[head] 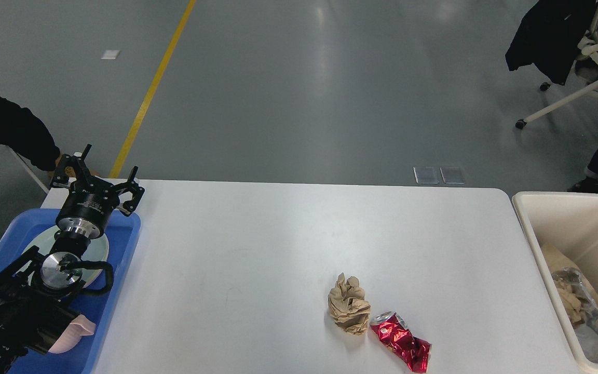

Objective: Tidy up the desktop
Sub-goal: 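Lift the white paper cup and drop it into the bin, then raise the right gripper out of the bin and swing it back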

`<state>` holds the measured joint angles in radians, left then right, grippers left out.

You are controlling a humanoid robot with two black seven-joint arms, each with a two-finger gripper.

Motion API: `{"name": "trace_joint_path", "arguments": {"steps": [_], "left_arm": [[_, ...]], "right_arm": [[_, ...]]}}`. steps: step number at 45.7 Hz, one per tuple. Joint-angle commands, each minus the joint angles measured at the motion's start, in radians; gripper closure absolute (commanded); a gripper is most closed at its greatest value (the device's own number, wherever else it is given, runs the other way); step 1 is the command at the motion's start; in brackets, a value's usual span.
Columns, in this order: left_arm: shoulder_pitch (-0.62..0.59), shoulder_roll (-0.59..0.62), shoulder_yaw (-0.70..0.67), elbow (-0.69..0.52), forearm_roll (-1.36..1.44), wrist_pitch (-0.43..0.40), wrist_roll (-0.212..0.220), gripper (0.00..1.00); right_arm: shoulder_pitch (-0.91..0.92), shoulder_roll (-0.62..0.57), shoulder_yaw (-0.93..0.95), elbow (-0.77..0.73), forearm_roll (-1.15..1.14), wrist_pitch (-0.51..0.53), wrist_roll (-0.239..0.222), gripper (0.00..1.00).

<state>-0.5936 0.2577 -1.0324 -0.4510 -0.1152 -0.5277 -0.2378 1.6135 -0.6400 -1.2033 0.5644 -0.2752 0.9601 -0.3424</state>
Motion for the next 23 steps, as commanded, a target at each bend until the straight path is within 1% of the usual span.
{"name": "trace_joint_path", "arguments": {"steps": [1, 5, 14, 16, 19, 23], "left_arm": [[0.000, 0.000, 0.000, 0.000, 0.000, 0.000, 0.000, 0.04], [0.000, 0.000, 0.000, 0.000, 0.000, 0.000, 0.000, 0.04], [0.000, 0.000, 0.000, 0.000, 0.000, 0.000, 0.000, 0.04], [0.000, 0.000, 0.000, 0.000, 0.000, 0.000, 0.000, 0.04], [0.000, 0.000, 0.000, 0.000, 0.000, 0.000, 0.000, 0.04], [0.000, 0.000, 0.000, 0.000, 0.000, 0.000, 0.000, 0.04]], "right_arm": [[-0.212, -0.001, 0.024, -0.124, -0.009, -0.035, 0.000, 1.00], [-0.325, 0.010, 0.039, -0.121, -0.007, -0.182, 0.002, 1.00], [-0.540, 0.114, 0.050, -0.124, -0.007, -0.516, 0.002, 1.00], [-0.579, 0.138, 0.048, -0.123, -0.007, -0.567, 0.002, 1.00], [-0.624, 0.164, 0.050, -0.124, -0.007, -0.616, 0.002, 1.00], [-0.662, 0.192, 0.050, -0.124, -0.009, -0.652, 0.002, 1.00]]}}
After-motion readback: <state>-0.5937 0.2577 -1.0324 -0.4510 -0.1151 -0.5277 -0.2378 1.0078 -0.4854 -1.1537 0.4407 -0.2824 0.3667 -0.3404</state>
